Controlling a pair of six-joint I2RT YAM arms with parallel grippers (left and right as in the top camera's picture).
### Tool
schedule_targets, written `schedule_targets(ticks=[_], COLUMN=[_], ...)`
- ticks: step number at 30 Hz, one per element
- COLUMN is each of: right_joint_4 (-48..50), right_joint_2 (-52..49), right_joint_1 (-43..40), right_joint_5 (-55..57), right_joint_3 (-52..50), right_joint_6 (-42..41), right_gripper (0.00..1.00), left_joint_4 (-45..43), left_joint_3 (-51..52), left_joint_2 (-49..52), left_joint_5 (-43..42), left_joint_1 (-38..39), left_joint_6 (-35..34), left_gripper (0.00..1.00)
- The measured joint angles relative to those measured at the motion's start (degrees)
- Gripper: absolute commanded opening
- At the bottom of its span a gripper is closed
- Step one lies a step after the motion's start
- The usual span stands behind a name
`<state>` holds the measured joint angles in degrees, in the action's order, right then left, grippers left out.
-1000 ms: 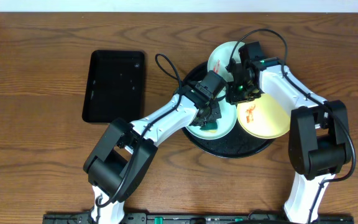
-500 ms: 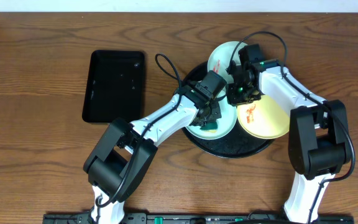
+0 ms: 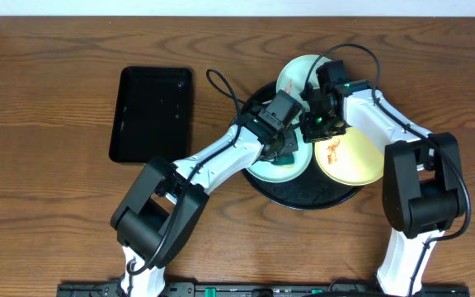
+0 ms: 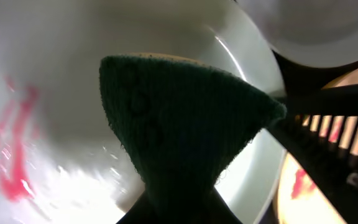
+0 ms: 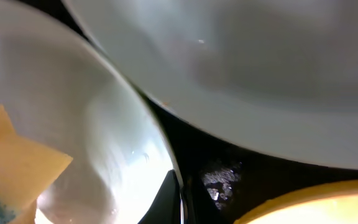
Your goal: Clean dirty plates on tray and stack at the side
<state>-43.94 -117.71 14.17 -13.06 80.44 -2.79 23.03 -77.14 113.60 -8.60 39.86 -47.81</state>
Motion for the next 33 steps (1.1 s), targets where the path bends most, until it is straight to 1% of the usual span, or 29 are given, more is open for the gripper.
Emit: schedule_targets(ticks=[5,7,10,17,21,33], right_joint_4=[0.11,0.11,0.09,0.09,0.09,0.11], right_joint_2=[0.0,0.0,0.0,0.0,0.0,0.0], right_joint_1=[0.04,0.04,0.04,0.04,0.04,0.04], right_joint_5=[0.02,0.0,0.0,0.02,0.0,0.02], right_joint_3=[-0.02,-0.02,-0.02,-0.02,-0.02,-0.02], right_joint_6=[-0.31,-0.46,-0.52,-0.63,-0.66,-0.63], right_gripper=[0.01,0.01,0.01,0.01,0.01,0.01], left_joint_4=[-0.33,-0.37,-0.42,-0.15,0.28,0.0], left_joint_3=[0.0,0.0,0.0,0.0,0.0,0.0], left_joint_2=[0.0,0.07,0.66,1.73,1.73,1.73], left_joint_5=[0.0,-0.02,0.0,2.93,4.5,8.0], left_joint_1=[0.0,0.0,0.0,0.0,0.0,0.02], left_joint_6=[0.0,0.13,-0.07,2.43,3.3,10.73], left_gripper=[0.17,0.25,0.29,0.28,0.24,0.23])
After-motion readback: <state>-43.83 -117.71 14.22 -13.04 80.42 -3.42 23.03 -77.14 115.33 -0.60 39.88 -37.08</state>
